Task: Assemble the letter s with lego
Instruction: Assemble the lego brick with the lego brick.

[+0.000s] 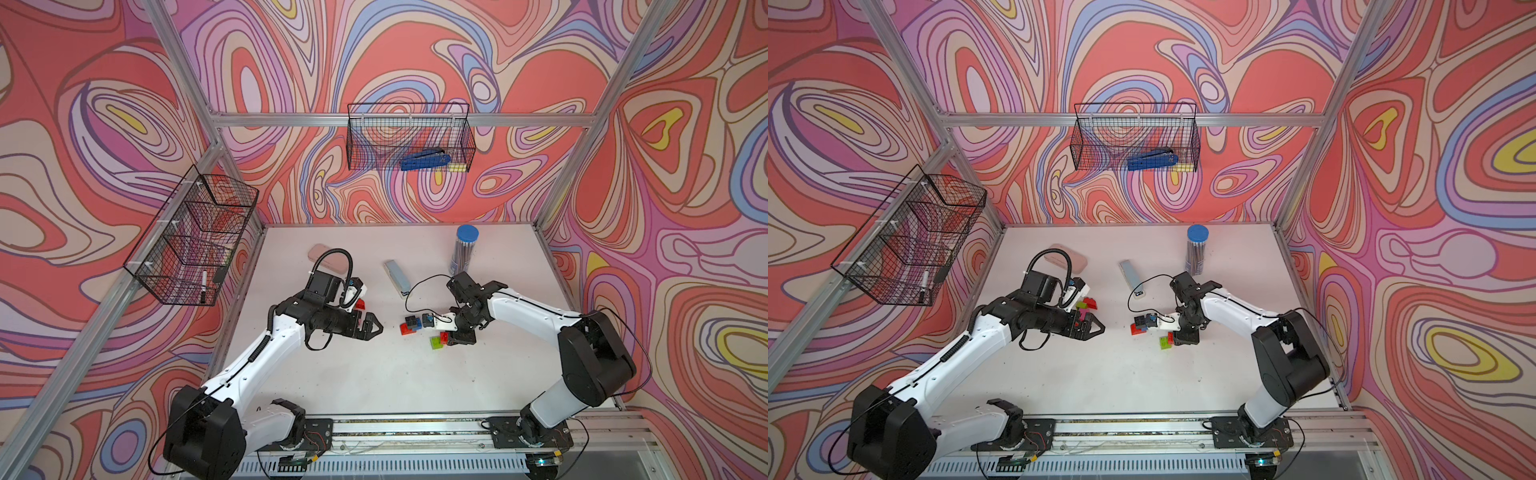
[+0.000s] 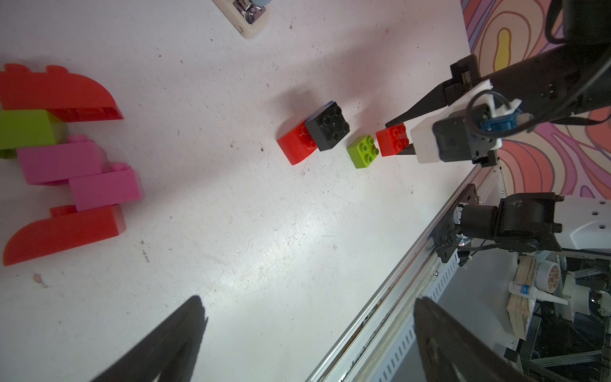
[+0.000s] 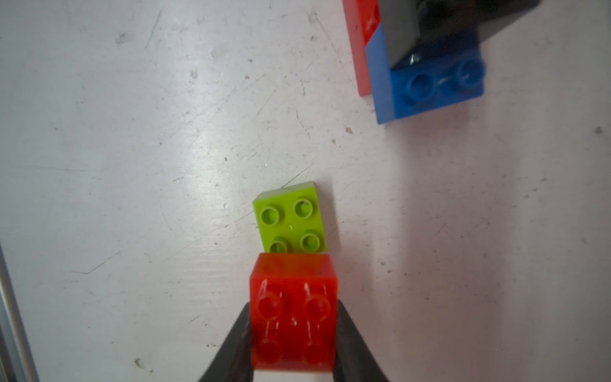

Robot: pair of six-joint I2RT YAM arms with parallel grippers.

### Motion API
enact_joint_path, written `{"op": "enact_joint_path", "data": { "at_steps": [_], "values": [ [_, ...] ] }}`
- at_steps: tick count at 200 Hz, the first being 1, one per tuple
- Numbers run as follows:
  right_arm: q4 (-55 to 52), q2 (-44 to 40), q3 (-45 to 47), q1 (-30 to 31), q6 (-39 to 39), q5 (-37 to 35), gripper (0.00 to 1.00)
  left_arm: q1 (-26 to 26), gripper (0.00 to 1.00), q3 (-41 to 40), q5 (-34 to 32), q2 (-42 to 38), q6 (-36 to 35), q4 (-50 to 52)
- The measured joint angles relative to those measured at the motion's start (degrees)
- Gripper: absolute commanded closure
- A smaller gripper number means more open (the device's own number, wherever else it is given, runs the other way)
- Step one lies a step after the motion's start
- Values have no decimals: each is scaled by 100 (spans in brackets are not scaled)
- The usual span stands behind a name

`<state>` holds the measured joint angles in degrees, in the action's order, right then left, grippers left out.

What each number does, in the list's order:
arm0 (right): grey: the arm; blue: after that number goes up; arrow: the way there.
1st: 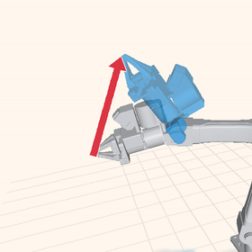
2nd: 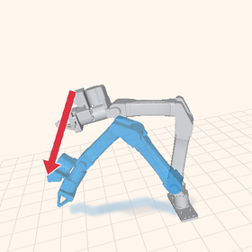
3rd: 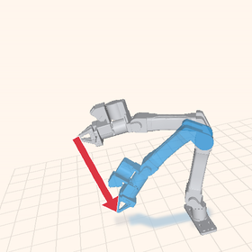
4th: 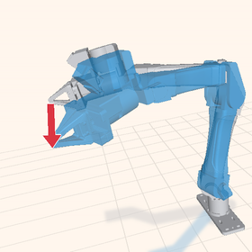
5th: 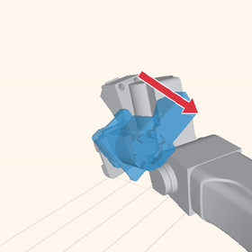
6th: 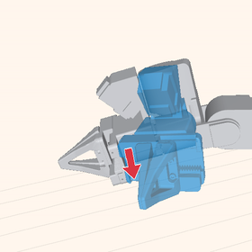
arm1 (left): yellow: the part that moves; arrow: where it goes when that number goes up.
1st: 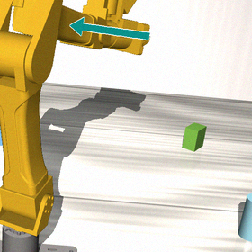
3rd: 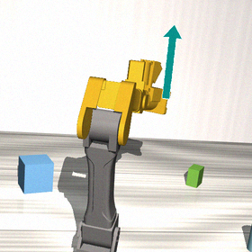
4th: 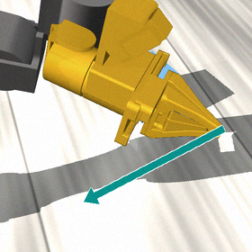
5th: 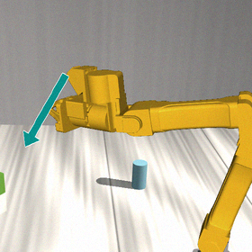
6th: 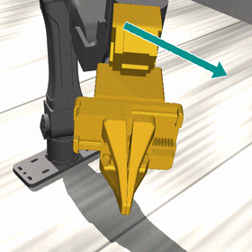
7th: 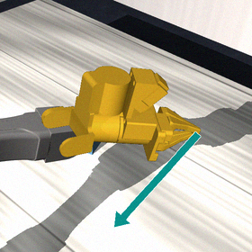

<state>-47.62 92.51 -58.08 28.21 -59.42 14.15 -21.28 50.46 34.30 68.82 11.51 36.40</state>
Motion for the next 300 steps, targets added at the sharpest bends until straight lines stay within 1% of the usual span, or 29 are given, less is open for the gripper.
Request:
{"op": "enact_joint_path", "data": {
  "at_steps": [70, 236, 280, 292, 300],
  "values": [
    [-83, 321, -201, 7, -251, 4, 90, 0, 0, 0, -2, 33, -42, 0],
    [-55, 439, -201, 146, -699, -251, 93, 0, 0, 0, 0, 37, -81, 0],
    [-227, 564, -376, 249, -695, -422, 93, -2, 0, 0, 0, 37, -81, 0],
    [-254, 577, -398, 273, -684, -466, 92, -2, 0, 0, -2, 37, -81, 0],
    [-271, 581, -413, 284, -660, -479, 89, -2, 0, 0, -2, 37, -81, 0]
  ]
}}
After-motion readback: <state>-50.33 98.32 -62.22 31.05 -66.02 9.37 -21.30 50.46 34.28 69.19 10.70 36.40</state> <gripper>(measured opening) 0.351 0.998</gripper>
